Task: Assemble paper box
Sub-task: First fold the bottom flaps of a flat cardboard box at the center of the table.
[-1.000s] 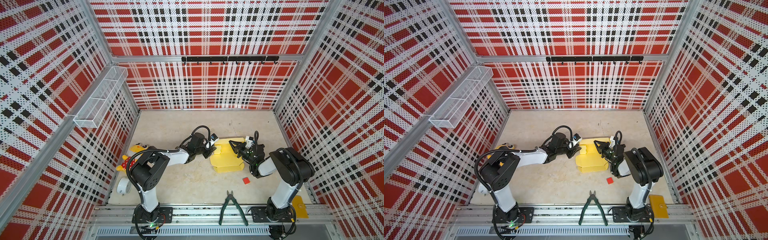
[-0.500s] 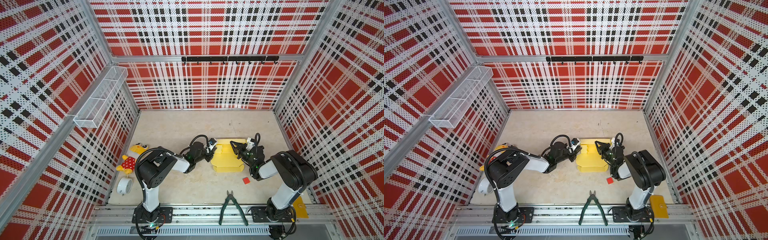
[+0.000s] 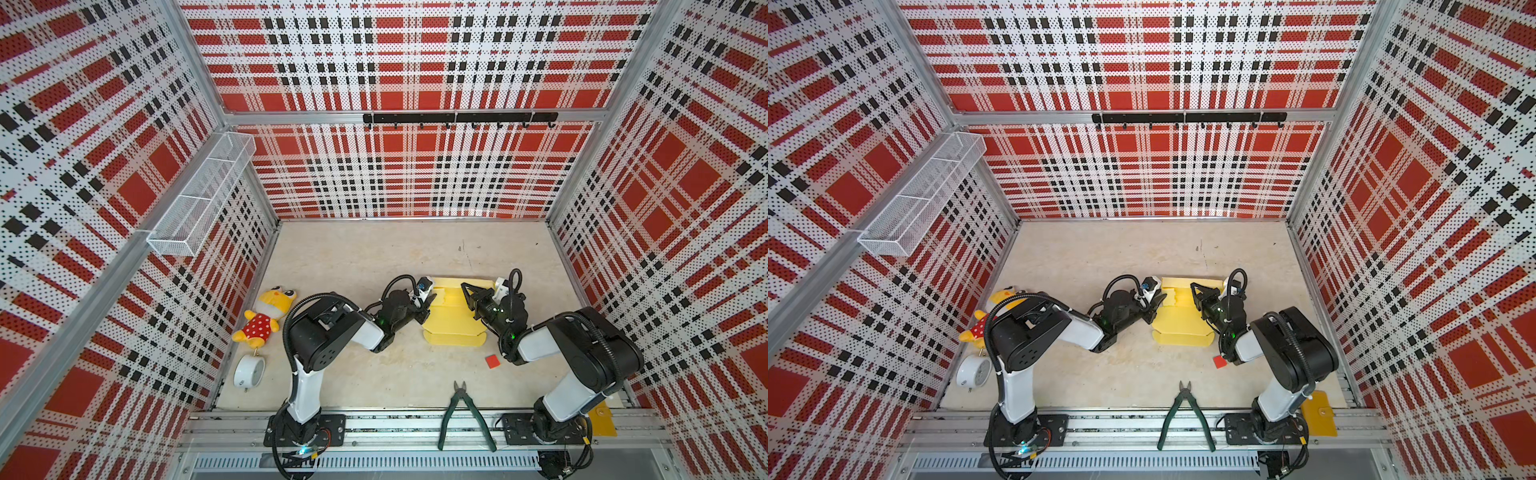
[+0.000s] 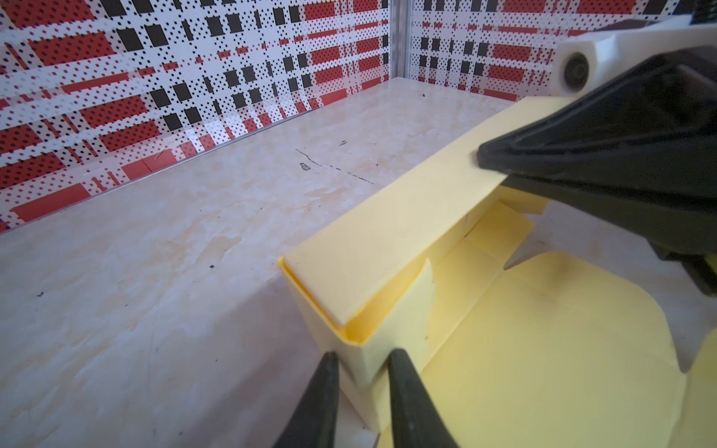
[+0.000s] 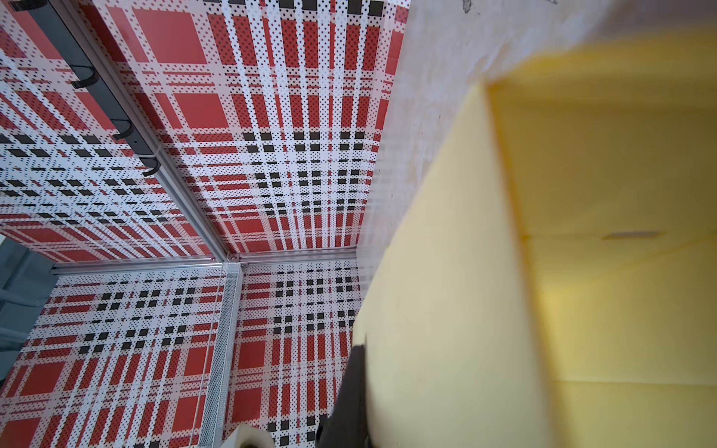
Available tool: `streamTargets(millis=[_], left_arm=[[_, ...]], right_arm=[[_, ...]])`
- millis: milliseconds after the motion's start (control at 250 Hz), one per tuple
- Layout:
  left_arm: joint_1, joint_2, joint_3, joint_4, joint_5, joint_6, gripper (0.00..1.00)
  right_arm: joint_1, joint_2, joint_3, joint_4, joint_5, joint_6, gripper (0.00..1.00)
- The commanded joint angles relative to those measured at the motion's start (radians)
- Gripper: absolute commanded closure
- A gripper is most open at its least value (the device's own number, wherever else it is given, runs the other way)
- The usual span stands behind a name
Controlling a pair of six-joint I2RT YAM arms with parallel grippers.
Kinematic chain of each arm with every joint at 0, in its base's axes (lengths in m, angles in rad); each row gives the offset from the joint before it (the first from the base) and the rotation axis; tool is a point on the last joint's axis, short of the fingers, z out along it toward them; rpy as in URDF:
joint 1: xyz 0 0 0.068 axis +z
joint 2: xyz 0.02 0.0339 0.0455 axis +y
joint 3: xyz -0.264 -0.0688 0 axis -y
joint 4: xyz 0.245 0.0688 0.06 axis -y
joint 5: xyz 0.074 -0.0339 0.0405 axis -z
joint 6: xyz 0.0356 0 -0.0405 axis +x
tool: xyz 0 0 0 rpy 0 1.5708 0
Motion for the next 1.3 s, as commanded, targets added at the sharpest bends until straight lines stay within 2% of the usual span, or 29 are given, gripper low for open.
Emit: streamTargets(millis=[0,488,900,1048,1176,1296], left_arm=[[-0.012,0.022,0.036,0.096,-0.016,-0.052,0.72],[-0.021,0.077,0.074,0.139,-0.079,-0.123,0.75],[-0.028,0.096,0.07,0.164,-0.109,-0.125,0.69],[-0.028,0.097,0.062,0.169,-0.107,-0.117,0.69],[-0.027,0.094,0.063,0.165,-0.105,-0.113,0.83],[-0.029,0.095,0.079,0.153,-0.102,-0.122,0.85]], right_arm=[[0.019,-0.047,-0.021,-0.062,-0.016,-0.02,1.0],[0.044,-0.12,-0.038,-0.179,0.041,-0.065,1.0],[0.044,-0.011,-0.089,-0.045,0.105,-0.073,1.0],[0.044,-0.022,-0.106,-0.046,0.131,-0.084,1.0],[0.045,-0.069,-0.089,-0.121,0.132,-0.119,1.0],[0.046,-0.122,-0.071,-0.2,0.135,-0.149,1.0]])
